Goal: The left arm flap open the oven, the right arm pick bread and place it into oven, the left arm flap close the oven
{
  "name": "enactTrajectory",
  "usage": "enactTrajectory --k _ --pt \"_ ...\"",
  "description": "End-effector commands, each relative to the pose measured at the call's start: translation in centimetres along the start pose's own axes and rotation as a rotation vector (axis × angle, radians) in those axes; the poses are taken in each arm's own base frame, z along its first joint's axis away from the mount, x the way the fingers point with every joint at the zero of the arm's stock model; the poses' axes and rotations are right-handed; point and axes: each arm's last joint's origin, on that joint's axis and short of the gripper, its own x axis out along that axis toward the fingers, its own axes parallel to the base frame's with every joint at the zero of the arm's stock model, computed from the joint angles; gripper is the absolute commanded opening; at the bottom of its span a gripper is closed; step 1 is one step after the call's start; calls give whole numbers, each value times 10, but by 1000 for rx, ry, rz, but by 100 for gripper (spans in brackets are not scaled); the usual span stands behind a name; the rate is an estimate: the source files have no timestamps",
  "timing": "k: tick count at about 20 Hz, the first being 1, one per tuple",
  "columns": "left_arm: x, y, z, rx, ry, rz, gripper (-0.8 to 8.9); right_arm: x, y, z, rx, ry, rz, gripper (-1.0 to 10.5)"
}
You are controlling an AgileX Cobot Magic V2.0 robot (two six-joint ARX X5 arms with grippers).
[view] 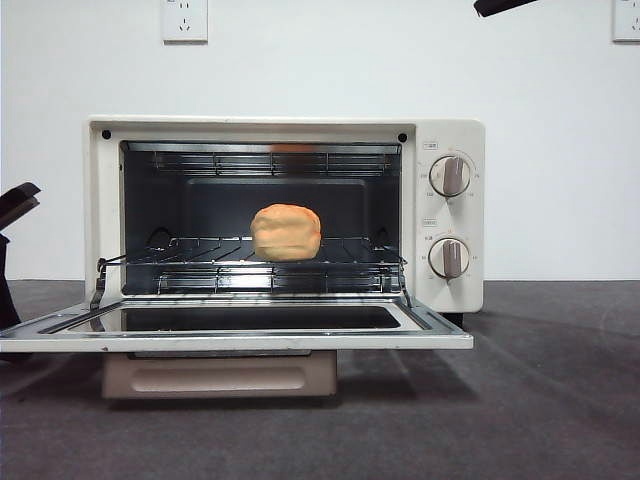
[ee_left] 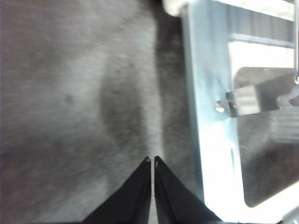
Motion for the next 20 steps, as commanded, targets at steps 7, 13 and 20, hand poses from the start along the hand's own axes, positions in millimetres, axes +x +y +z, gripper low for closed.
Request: enactTrajectory --k 7,13,20 --pt "16 8 -3 -22 65 -104 14 0 2 2 -18 -6 7 391" --pt "16 4 -1 -29 65 -238 14 0 2 2 -18 -6 6 391" --pt "12 5 7 -66 16 -366 14 0 2 2 -17 -6 6 391"
